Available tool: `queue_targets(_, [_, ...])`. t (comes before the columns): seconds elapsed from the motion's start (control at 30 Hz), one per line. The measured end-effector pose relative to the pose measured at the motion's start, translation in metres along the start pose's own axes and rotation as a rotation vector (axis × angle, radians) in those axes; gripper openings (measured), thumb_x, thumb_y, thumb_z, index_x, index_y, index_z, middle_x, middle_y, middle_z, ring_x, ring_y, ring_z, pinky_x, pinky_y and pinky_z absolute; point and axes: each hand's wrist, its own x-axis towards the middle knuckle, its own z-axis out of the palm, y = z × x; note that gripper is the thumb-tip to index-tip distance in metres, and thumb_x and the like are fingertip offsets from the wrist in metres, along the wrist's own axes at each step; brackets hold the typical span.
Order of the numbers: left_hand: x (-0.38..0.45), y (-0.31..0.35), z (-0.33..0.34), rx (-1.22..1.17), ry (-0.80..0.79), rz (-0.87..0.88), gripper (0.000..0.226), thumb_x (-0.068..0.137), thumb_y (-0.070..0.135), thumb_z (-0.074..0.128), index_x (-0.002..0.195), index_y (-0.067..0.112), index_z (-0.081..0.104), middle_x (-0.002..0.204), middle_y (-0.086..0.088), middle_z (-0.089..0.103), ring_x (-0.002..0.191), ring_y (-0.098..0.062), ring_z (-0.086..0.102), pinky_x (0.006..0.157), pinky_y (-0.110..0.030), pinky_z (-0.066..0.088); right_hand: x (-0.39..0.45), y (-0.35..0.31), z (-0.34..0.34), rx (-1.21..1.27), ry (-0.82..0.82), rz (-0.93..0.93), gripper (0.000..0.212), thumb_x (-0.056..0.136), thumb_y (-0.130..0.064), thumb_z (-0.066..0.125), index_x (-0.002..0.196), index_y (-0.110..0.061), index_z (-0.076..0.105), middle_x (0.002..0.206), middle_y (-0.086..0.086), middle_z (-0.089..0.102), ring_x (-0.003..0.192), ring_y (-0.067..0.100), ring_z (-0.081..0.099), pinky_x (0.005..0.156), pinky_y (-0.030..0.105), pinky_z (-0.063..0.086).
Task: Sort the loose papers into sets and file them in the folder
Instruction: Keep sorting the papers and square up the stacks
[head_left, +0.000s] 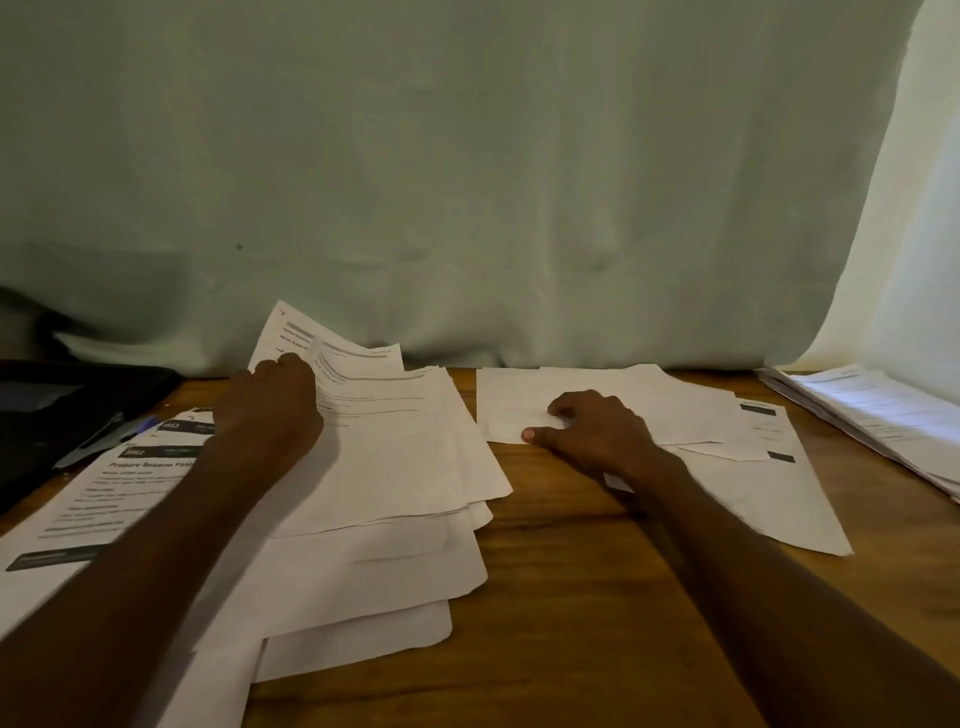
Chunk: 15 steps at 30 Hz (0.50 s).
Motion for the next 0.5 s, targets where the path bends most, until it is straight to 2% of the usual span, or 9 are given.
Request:
queue_targets(0.07, [-0.003,0.005,0.003,0.044,0.031,-0.022,0.050,0.089,0.022,0.064,0.130,0.003,0.043,0.128,-0.021,0.052,0.117,-0.043,0.051,0.090,-0.046,0.047,0.002,0.000,0.001,0.012,0.030,-0.007,0.066,0.080,-0.072,0.068,0.131,-0.031,0.062,0.142,-0.007,0.057,0.129,0.020,0.052,0.108,0.045,0.042])
queue_targets(0.13, [-0.006,0.013,0.003,-0.015,0.075,-0.011,0.063,0.088,0.029,0.069,0.137,0.003,0.040,0.133,-0.023,0.047,0.122,-0.046,0.044,0.094,-0.053,0.046,0.005,0.001,0.004,0.036,0.096,-0.022,0.062,0.079,-0.067,0.073,0.128,-0.029,0.067,0.136,-0.006,0.063,0.123,0.019,0.057,0.102,0.041,0.046])
queue_targets(0.27, [-0.007,0.035,0.004,-0.391,0.075,0.060,0.063,0.090,0.036,0.073,0.141,0.011,0.046,0.135,-0.019,0.052,0.125,-0.040,0.047,0.101,-0.052,0.044,0.006,0.004,0.005,0.021,0.285,-0.013,0.041,0.081,-0.052,0.079,0.115,-0.029,0.075,0.119,-0.005,0.073,0.108,0.018,0.065,0.093,0.037,0.051])
queue_targets(0.33, [-0.011,0.045,0.003,-0.619,0.077,0.115,0.060,0.090,0.035,0.075,0.140,0.013,0.050,0.134,-0.014,0.057,0.124,-0.034,0.052,0.101,-0.041,0.043,0.002,0.004,-0.003,0.073,0.391,-0.036,0.031,0.085,-0.049,0.077,0.108,-0.028,0.078,0.106,-0.006,0.076,0.092,0.015,0.066,0.081,0.032,0.050])
queue_targets(0.4, [-0.016,0.053,0.001,-0.776,0.055,0.124,0.059,0.092,0.036,0.074,0.142,0.015,0.050,0.136,-0.008,0.058,0.125,-0.027,0.054,0.094,-0.029,0.038,-0.004,-0.001,-0.020,0.189,0.503,-0.095,0.027,0.088,-0.048,0.073,0.104,-0.027,0.079,0.096,-0.009,0.076,0.080,0.008,0.063,0.072,0.028,0.045])
queue_targets(0.47, [-0.018,0.059,0.000,-0.881,-0.013,0.135,0.065,0.091,0.043,0.071,0.146,0.020,0.046,0.143,-0.002,0.056,0.130,-0.023,0.053,0.095,-0.029,0.038,-0.016,-0.012,-0.045,0.441,0.559,-0.145,0.025,0.088,-0.045,0.075,0.104,-0.027,0.079,0.093,-0.013,0.076,0.078,0.002,0.066,0.069,0.024,0.048])
queue_targets(0.5, [-0.019,0.061,-0.001,-0.920,-0.051,0.154,0.070,0.090,0.049,0.070,0.149,0.023,0.043,0.147,0.000,0.053,0.133,-0.021,0.051,0.097,-0.030,0.038,-0.023,-0.019,-0.058,0.633,0.536,-0.161,0.022,0.087,-0.041,0.077,0.104,-0.026,0.080,0.092,-0.014,0.076,0.078,0.002,0.068,0.068,0.021,0.050])
